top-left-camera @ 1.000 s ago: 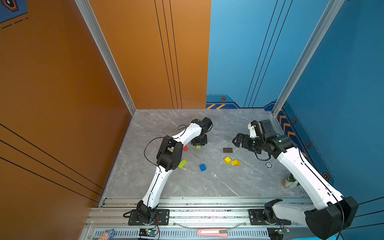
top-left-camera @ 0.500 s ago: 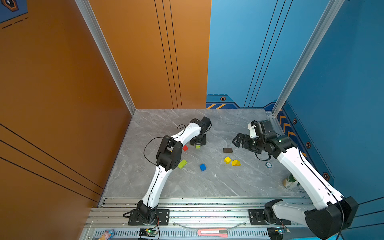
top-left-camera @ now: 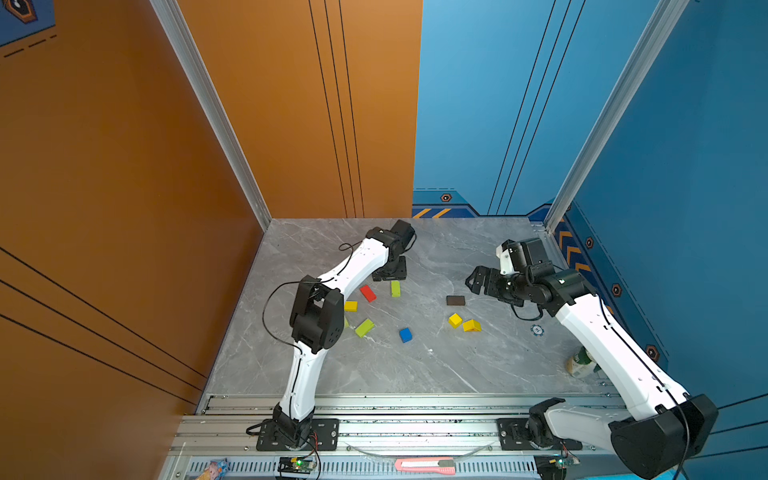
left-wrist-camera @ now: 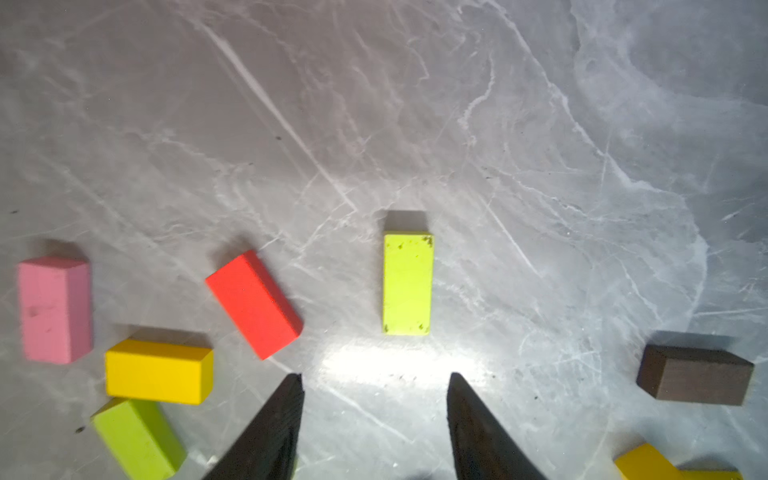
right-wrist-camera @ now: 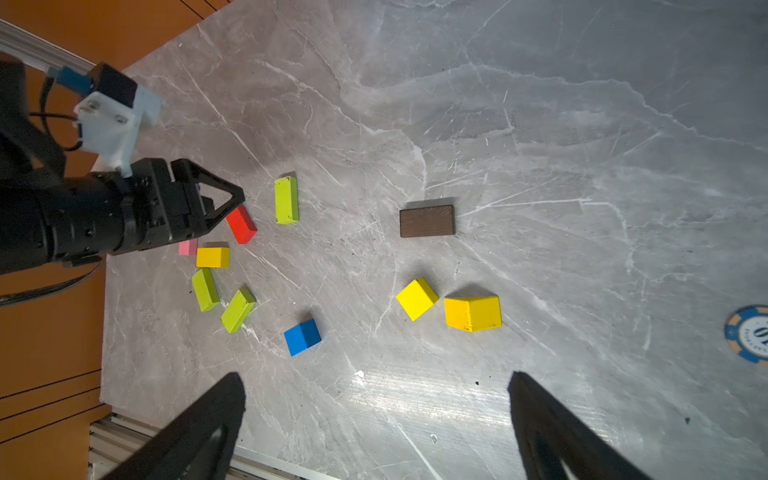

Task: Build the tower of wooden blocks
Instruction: 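Move the left gripper to the red block and grasp it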

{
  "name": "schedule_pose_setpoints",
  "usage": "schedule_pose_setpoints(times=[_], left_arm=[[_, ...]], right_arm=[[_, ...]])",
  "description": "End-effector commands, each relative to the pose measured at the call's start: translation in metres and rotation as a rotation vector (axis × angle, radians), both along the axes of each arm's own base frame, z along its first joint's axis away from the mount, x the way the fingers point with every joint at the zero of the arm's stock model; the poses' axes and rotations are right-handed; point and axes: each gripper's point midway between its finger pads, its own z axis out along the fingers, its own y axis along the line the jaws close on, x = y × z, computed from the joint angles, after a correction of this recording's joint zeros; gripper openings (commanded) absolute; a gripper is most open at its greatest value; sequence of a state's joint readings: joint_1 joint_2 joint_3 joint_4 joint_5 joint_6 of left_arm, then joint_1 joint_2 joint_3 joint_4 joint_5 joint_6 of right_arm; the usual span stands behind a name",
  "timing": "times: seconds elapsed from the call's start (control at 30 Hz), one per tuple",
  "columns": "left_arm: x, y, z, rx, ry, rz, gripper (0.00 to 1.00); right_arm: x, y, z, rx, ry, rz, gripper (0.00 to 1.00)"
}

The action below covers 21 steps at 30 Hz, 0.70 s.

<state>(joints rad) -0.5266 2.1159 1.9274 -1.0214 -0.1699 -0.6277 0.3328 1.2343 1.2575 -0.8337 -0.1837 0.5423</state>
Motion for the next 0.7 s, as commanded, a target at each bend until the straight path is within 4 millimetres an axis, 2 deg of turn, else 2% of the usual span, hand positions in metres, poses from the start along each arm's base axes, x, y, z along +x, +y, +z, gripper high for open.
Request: schedule_pose_setpoints(times=[0.0, 0.23, 0.47, 0.67], left_arm=[[-0.014, 0.035, -0.007, 0.067, 0.034, 0.096, 0.58], [-0.029, 0.059, -0.027, 0.079, 0.088, 0.223, 0.67], [-0.022, 0.055, -0.047, 0.058, 0.103, 0.27, 0.69], [-0.02, 0.058, -0.066, 0.07, 0.128, 0.301, 0.69]], right_arm=[[0.0, 0.008, 0.005, -0.004, 0.008, 0.05, 1.0], [0.009, 0.021, 0.011, -0.033, 0.004, 0.113, 1.0], [0.015, 0.031, 0.013, -0.039, 0.003, 0.147, 1.0], [0.015, 0.028, 0.011, -0.06, 0.002, 0.15, 1.0]])
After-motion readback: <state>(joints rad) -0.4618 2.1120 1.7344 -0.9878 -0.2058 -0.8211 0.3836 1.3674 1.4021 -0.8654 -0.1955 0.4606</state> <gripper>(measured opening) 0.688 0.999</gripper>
